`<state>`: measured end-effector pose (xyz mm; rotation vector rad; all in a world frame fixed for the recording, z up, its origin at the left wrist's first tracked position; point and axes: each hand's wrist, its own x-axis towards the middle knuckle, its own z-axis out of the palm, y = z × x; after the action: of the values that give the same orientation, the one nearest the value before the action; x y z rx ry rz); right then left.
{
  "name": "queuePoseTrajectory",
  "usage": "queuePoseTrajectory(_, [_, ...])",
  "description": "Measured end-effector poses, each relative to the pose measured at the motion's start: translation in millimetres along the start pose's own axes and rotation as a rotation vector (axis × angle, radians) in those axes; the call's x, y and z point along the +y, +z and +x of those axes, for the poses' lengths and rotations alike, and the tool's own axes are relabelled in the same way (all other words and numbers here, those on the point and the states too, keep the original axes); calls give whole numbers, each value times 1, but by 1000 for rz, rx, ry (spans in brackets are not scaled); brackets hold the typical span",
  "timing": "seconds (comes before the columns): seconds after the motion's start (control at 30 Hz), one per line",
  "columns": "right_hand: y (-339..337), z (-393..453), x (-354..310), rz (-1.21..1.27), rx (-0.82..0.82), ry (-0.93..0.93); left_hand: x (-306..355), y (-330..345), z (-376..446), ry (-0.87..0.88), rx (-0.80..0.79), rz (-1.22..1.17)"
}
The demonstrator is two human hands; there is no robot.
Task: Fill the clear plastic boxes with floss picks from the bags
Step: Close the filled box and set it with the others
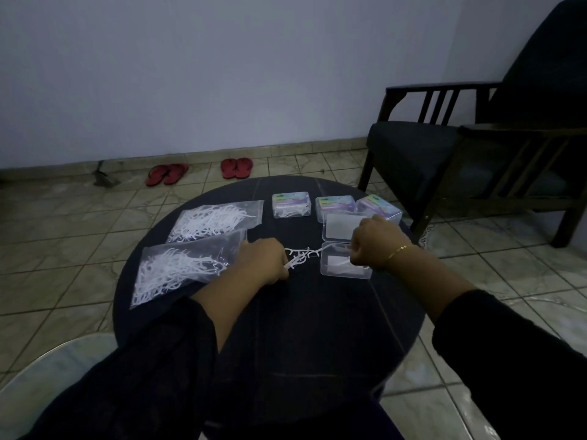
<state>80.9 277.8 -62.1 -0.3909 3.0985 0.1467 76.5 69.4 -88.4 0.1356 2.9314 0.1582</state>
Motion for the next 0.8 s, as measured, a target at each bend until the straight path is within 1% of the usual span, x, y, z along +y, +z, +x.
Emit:
queuePoseTrajectory(0.1, [2,5,2,-51,-34,-22,3,-6,0,-24,-31,-58])
queuePoseTrajectory(0.2, [5,9,-1,-37,-38,-36,7,-13,1,-18,-7,-94])
queuePoseTrajectory(0.37, [3,8,8,85,38,36,12,-24,3,38,82,-233])
queuePoseTrajectory(0.5, [5,1,19,203,59,107,28,-28,6,111,90,-318])
queuePoseTrajectory(0.63, [6,-4,24,254,78,127,51,-27,9,185,89,-267])
queuePoseTrajectory(0.8, [13,-6,33,284,102,190,72,-17,20,231,25,-141])
